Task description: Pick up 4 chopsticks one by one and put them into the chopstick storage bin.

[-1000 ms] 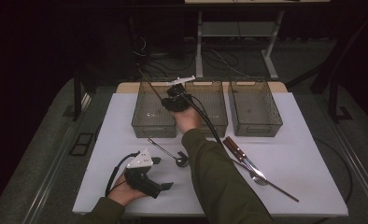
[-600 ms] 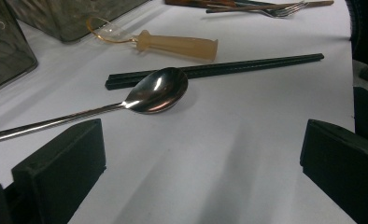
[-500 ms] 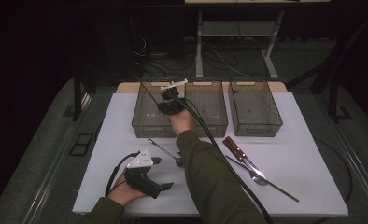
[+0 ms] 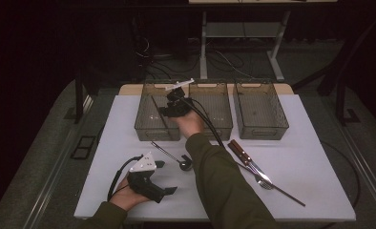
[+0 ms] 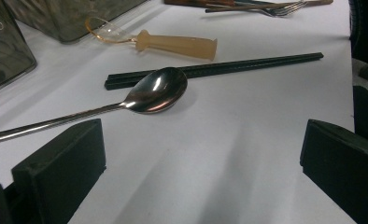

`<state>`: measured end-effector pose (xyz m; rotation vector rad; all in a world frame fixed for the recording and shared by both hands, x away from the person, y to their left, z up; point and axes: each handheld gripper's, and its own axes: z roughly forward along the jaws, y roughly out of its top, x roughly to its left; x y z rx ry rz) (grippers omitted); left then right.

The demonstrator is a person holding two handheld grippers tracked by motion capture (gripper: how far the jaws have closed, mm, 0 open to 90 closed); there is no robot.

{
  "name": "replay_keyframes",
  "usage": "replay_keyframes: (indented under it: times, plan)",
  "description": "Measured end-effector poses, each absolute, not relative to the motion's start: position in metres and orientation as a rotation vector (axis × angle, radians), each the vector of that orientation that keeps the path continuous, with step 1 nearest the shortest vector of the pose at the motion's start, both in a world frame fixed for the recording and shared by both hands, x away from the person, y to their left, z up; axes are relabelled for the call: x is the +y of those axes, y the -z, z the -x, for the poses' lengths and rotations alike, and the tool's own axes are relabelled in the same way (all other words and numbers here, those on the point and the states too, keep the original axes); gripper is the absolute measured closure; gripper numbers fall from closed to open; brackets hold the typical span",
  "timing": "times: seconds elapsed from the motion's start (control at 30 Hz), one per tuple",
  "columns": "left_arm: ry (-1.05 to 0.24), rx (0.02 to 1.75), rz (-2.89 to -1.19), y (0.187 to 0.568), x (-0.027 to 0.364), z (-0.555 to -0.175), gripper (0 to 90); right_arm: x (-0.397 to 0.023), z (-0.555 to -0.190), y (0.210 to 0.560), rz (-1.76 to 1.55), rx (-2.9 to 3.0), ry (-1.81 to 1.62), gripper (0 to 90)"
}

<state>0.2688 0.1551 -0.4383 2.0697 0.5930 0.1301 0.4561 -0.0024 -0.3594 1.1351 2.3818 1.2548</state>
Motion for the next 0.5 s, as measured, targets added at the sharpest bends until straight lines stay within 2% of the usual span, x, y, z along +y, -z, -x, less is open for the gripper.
replay_keyframes:
  times: [0.13,0.5]
  plan:
    - [-0.144,0.578,-2.075,0.439,0.155,-0.27,0.0,-0.01,-0.45,0.351,-1.119,2.391,-1.261,54.2]
    - [-0.15,0.576,-2.083,0.439,0.156,-0.271,0.0,-0.047,-0.427,0.333,-1.039,2.457,-1.271,40.7]
